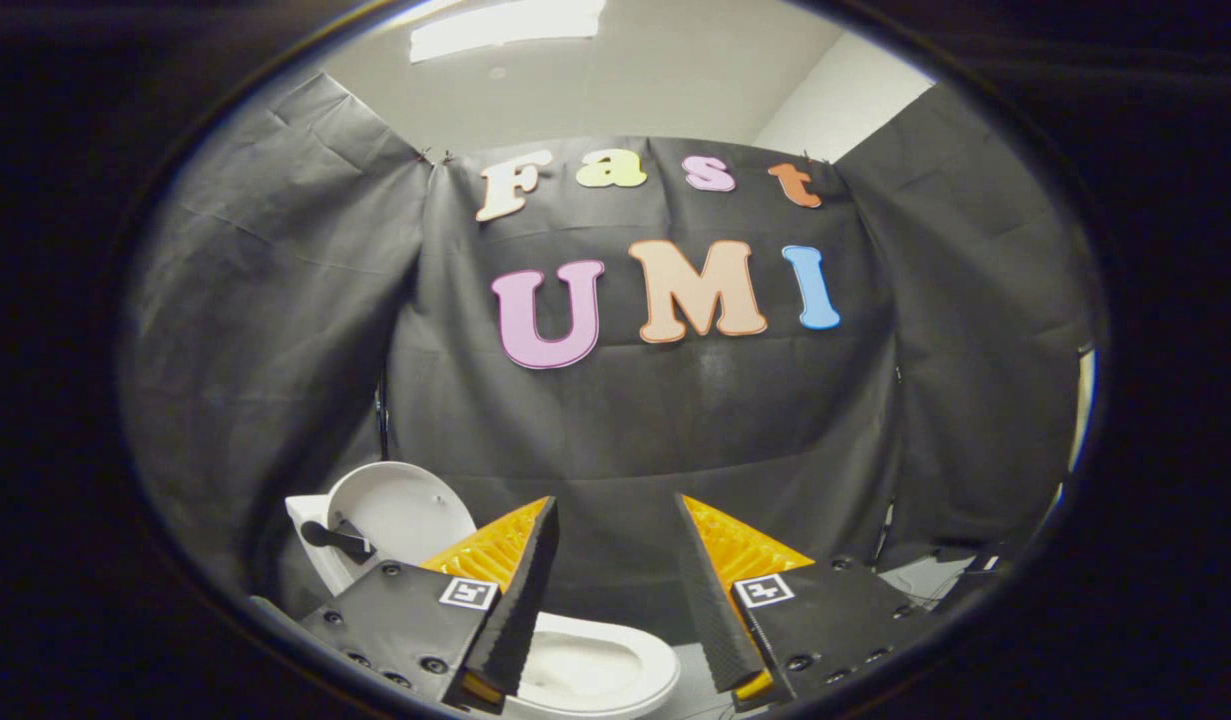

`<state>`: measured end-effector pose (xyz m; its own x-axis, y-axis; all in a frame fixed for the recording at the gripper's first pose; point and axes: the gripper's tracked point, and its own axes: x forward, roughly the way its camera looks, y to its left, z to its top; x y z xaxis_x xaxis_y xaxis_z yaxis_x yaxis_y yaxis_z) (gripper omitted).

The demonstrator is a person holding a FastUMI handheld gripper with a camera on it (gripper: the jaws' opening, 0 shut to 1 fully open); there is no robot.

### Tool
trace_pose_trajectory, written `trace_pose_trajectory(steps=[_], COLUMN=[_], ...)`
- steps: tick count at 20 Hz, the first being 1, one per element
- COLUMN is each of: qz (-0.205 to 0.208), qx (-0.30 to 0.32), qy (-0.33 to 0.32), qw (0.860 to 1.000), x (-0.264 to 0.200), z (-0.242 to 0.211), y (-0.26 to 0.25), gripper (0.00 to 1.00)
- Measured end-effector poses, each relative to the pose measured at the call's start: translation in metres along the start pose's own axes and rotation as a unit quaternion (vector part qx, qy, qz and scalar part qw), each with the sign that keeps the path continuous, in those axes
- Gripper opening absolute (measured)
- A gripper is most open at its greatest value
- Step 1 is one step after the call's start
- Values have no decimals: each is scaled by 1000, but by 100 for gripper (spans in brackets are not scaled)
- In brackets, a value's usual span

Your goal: Open the toilet lid.

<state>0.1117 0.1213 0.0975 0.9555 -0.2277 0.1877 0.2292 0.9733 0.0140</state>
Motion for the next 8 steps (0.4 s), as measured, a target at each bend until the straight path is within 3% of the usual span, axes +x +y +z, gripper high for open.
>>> trace_pose_trajectory(steps=[3, 8], qz=[18, 53], qx=[-9, 36], qy=[20, 40], qw=[1000, 997], x=[-12, -28], z=[-10, -28], y=[-22, -43], gripper=[71, 71])
